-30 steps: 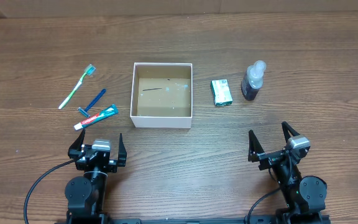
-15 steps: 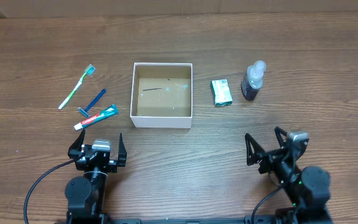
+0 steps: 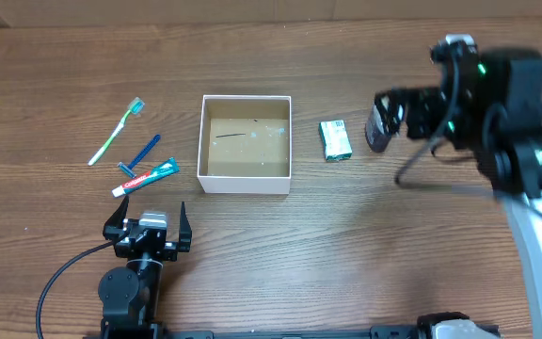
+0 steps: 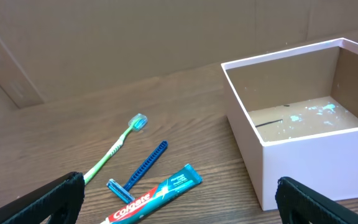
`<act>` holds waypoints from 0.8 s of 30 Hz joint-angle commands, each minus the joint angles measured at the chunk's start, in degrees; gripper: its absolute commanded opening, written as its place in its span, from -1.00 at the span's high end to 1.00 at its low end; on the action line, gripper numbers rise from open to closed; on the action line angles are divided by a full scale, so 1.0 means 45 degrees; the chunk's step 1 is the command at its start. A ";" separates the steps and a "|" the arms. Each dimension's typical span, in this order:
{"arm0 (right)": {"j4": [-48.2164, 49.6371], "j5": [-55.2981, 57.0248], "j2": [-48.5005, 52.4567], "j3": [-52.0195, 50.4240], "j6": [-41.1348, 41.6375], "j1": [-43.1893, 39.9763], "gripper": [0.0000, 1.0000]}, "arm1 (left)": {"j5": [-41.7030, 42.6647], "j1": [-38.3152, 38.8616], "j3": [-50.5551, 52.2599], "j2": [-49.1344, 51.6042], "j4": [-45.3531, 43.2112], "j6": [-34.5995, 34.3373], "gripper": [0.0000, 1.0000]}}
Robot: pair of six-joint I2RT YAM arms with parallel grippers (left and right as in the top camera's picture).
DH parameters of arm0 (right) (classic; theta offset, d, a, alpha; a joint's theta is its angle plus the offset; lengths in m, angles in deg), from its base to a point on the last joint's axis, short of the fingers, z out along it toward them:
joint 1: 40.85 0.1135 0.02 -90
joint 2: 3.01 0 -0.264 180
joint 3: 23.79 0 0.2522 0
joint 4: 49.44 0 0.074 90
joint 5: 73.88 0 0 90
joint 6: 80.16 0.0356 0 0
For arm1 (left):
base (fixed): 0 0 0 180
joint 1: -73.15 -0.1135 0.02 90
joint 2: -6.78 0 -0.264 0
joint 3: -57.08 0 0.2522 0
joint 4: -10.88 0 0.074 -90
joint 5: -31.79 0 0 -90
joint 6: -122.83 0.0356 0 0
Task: Pack container
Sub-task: 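Reach the right gripper to the blue soap pump bottle and grasp it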
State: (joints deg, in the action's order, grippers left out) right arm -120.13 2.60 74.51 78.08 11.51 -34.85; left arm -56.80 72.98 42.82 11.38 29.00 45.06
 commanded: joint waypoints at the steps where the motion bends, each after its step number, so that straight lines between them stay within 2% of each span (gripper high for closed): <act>1: 0.0393 0.0437 0.1321 0.0379 0.0029 -0.0117 -0.96 | -0.0078 -0.0126 0.0049 -0.0097 0.0015 0.0107 -1.00; 11: 0.0957 0.3109 0.4022 0.0374 0.0967 -0.0117 -0.82 | -0.0078 -0.0126 0.0049 -0.0097 0.0015 0.0107 -1.00; 17: 0.0869 0.3138 0.5362 0.0355 0.0967 -0.0117 -0.70 | -0.0078 -0.0126 0.0049 -0.0097 0.0010 0.0107 -1.00; 24: 0.1132 0.3143 0.5663 0.0340 0.0967 -0.0131 -0.59 | -0.0078 -0.0126 0.0049 -0.0097 0.0015 0.0107 -1.00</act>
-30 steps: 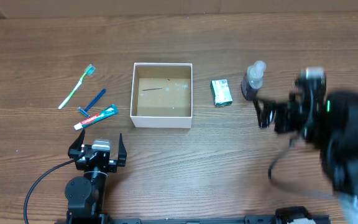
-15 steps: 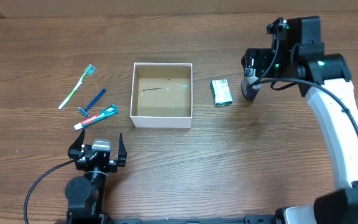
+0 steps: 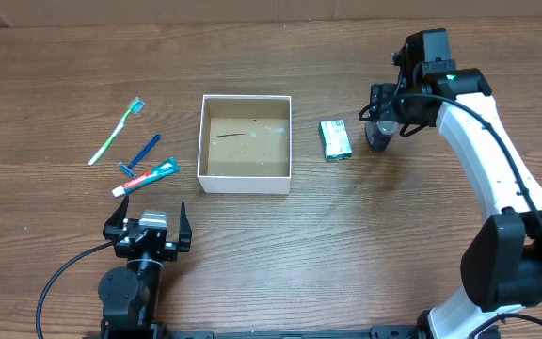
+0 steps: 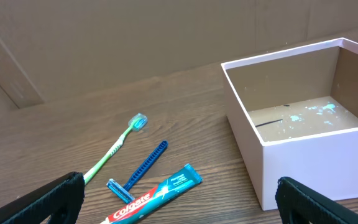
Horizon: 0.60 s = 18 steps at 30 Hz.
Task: Pack container
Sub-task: 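Reach the right gripper to the blue soap pump bottle and grasp it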
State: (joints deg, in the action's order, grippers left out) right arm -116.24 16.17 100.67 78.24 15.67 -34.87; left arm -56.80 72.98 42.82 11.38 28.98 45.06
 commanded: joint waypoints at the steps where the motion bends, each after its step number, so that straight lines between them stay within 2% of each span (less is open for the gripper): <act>1: 0.0389 0.0121 -0.0151 0.0306 0.0044 -0.0136 -0.59 | -0.0078 -0.0126 0.0049 -0.0097 0.0019 0.0107 -1.00; 9: 0.1156 0.0121 -0.0083 0.0306 0.0044 -0.0136 -0.56 | -0.0078 -0.0126 0.0049 -0.0097 0.0019 0.0107 -1.00; 16: 0.1418 0.0117 0.0520 0.0306 0.0044 -0.0136 -0.40 | -0.0078 -0.0126 0.0049 -0.0097 0.0019 0.0107 -1.00; 18: 0.1452 0.0117 0.0622 0.0306 0.0044 -0.0136 -0.28 | -0.0078 -0.0126 0.0049 -0.0097 0.0015 0.0107 -1.00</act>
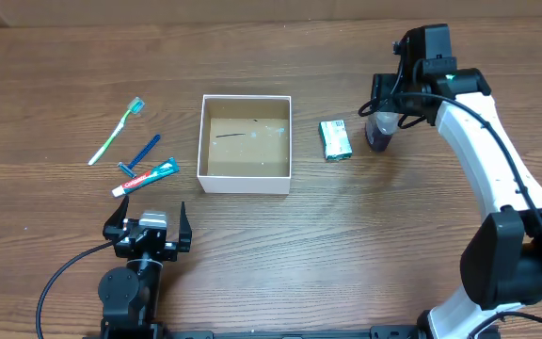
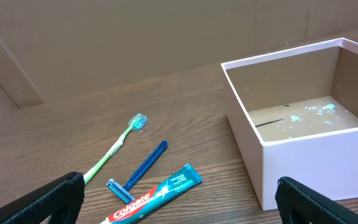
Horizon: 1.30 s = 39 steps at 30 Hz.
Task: Pack container
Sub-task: 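Reach the right gripper to the blue soap pump bottle and grasp it, then carry the bottle left and lower it into the white box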
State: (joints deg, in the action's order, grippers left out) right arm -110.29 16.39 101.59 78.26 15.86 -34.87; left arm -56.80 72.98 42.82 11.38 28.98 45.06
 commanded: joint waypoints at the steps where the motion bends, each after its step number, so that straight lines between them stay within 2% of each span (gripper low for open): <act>1: 0.0160 0.0068 0.0423 0.0301 -0.0005 -0.0136 -0.21 | -0.0078 -0.0126 0.0049 -0.0097 0.0019 0.0107 -1.00; 6: 0.0325 0.0068 0.0423 0.0301 -0.0005 -0.0136 0.14 | -0.0078 -0.0126 0.0049 -0.0097 0.0019 0.0107 -1.00; 11: 0.0306 0.0073 0.0423 0.0301 -0.0005 -0.0136 0.64 | -0.0078 -0.0126 0.0049 -0.0097 0.0019 0.0107 -1.00; 12: 0.0277 0.0073 0.0423 0.0301 -0.0010 -0.0136 0.67 | -0.0078 -0.0126 0.0049 -0.0097 0.0019 0.0107 -1.00; 20: -0.0661 0.0078 0.0301 0.1384 -0.0015 -0.0131 0.77 | -0.0078 -0.0126 0.0049 -0.0097 0.0019 0.0107 -1.00; 27: -0.3526 0.0019 0.0223 0.5042 0.0053 0.0238 0.85 | -0.0078 -0.0126 0.0049 -0.0097 0.0019 0.0107 -1.00; 34: -0.5105 0.0029 0.0165 0.8165 0.1617 0.1904 0.84 | -0.0078 -0.0126 0.0049 -0.0097 0.0019 0.0107 -1.00; 39: -0.4828 0.0457 0.0199 0.8446 0.3487 0.3759 0.83 | -0.0078 -0.0126 0.0049 -0.0097 0.0019 0.0107 -1.00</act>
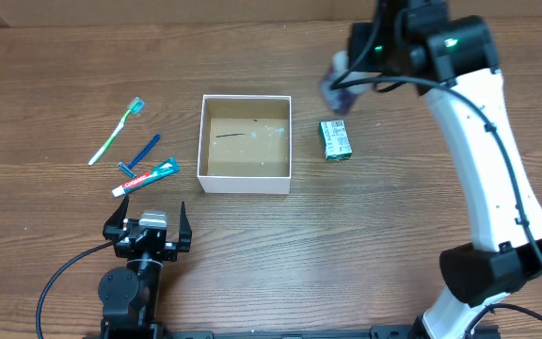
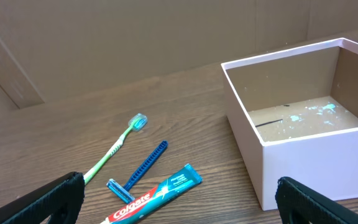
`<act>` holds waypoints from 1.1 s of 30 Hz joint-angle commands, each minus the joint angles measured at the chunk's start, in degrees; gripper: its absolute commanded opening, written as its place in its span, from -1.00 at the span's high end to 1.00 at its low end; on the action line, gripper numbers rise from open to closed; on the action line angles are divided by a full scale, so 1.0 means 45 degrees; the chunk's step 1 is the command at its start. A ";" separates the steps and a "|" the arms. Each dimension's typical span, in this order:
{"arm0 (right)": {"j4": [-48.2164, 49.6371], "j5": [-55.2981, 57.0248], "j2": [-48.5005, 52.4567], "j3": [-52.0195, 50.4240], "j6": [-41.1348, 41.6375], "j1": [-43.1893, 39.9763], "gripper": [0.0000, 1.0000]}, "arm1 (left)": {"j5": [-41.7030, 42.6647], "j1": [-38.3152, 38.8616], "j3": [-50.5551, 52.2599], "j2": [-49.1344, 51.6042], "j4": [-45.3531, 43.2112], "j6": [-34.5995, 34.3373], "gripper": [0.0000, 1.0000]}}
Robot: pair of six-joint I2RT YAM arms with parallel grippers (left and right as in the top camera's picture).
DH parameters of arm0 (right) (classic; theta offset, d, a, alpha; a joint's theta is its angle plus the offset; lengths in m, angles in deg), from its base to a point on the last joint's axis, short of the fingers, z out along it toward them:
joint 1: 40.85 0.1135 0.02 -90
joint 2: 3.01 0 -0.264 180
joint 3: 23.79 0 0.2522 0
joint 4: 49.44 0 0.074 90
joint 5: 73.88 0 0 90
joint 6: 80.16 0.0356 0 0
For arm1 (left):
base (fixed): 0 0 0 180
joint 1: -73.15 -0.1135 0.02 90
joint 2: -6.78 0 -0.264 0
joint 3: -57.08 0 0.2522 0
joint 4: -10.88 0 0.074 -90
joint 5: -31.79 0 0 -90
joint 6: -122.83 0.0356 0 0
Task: Pack container
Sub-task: 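Carry the bottle left and lower it into the white box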
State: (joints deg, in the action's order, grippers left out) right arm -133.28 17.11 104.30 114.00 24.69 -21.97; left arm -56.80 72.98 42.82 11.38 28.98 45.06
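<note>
The open white box (image 1: 244, 184) stands mid-table; in the left wrist view it is the box (image 2: 321, 159) at right. Left of it lie a green toothbrush (image 1: 116, 132), a blue razor (image 1: 140, 153) and a toothpaste tube (image 1: 146, 176). A green soap packet (image 1: 335, 138) lies right of the box. My right gripper (image 1: 343, 73) is raised above the packet, shut on a small dark bottle (image 1: 333, 83), blurred. My left gripper (image 1: 149, 219) rests open near the front edge; its fingers (image 2: 45, 200) frame the toothpaste tube (image 2: 157, 194).
The table is brown wood. The right arm's white links (image 1: 483, 160) reach from the front right corner up over the right side. A black cable (image 1: 64, 273) trails from the left arm's base at the front.
My right gripper was down at the dark bottle on the table right of the soap packet. Now it is higher and further left, and the bottle has left the table with it.
The right arm first hovered, blurred, by the dark bottle at the right. Then its gripper stood low at the bottle, and stayed on it. Now the bottle is lifted, over the soap packet. The left arm and the items left of the box have not moved.
</note>
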 commanded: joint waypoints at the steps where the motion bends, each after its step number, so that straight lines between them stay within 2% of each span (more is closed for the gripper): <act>1: 0.0442 0.0447 -0.0389 0.0500 0.1870 0.1350 0.83 | -0.0078 -0.0126 0.0049 -0.0097 0.0019 0.0107 -1.00; 6: 0.1501 0.1297 -0.0384 0.0500 0.2895 0.3283 0.82 | -0.0078 -0.0126 0.0049 -0.0097 0.0019 0.0107 -1.00; 13: 0.2424 0.2637 0.0185 0.0403 0.3444 0.4813 0.78 | -0.0078 -0.0126 0.0049 -0.0097 0.0019 0.0107 -1.00; 24: 0.2997 0.3410 0.2778 0.0403 0.4056 0.4959 0.78 | -0.0078 -0.0126 0.0049 -0.0097 0.0019 0.0107 -1.00; 33: 0.3191 0.3915 0.3721 0.0330 0.4216 0.5090 0.78 | -0.0078 -0.0126 0.0049 -0.0097 0.0019 0.0107 -0.99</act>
State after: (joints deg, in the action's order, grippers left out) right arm -120.26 33.00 120.19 114.04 42.38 0.50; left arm -56.80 72.98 42.82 11.38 28.98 45.06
